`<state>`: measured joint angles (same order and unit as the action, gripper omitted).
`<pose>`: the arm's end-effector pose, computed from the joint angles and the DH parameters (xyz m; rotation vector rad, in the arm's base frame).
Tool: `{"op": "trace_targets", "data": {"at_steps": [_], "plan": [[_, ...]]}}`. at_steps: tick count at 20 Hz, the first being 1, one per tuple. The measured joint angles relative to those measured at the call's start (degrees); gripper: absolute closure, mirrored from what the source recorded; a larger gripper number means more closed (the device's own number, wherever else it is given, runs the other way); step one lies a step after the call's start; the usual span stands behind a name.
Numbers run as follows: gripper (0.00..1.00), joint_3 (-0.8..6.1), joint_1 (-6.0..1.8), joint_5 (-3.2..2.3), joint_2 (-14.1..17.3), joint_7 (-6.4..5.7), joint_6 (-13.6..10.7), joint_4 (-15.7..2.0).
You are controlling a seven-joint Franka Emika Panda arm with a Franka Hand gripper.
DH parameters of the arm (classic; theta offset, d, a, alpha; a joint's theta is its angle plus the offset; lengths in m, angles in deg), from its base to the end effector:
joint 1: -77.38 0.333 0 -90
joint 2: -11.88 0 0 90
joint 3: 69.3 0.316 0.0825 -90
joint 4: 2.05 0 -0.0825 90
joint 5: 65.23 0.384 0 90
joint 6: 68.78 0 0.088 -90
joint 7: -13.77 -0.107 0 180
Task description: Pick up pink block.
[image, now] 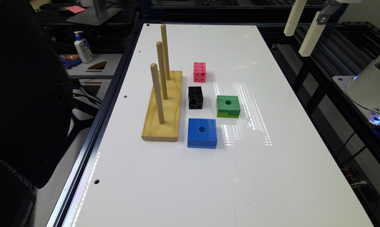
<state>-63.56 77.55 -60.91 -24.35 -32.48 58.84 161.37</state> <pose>0.3230 0.0313 0.3630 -2.9090 1.1772 -0.0087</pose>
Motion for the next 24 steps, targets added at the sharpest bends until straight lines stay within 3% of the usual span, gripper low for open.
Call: {"op": "trace_targets", "data": {"at_steps": [5, 12, 14, 20, 24], "plan": [[0.0, 0.0, -0.32, 0.0, -0.1, 0.0, 0.0, 0.02], [0.0, -0.01, -1.49, -0.17, -0.1, 0.25, 0.7, -0.2], [0.0, -0.02, -2.3, -0.3, 0.0, 0.7, 1.4, -0.21], [0.0, -0.08, -5.83, -0.34, 1.8, 3.87, 3.8, -1.03], [0.0, -0.06, -6.9, -0.35, 5.3, 4.66, 5.1, -3.46]]}}
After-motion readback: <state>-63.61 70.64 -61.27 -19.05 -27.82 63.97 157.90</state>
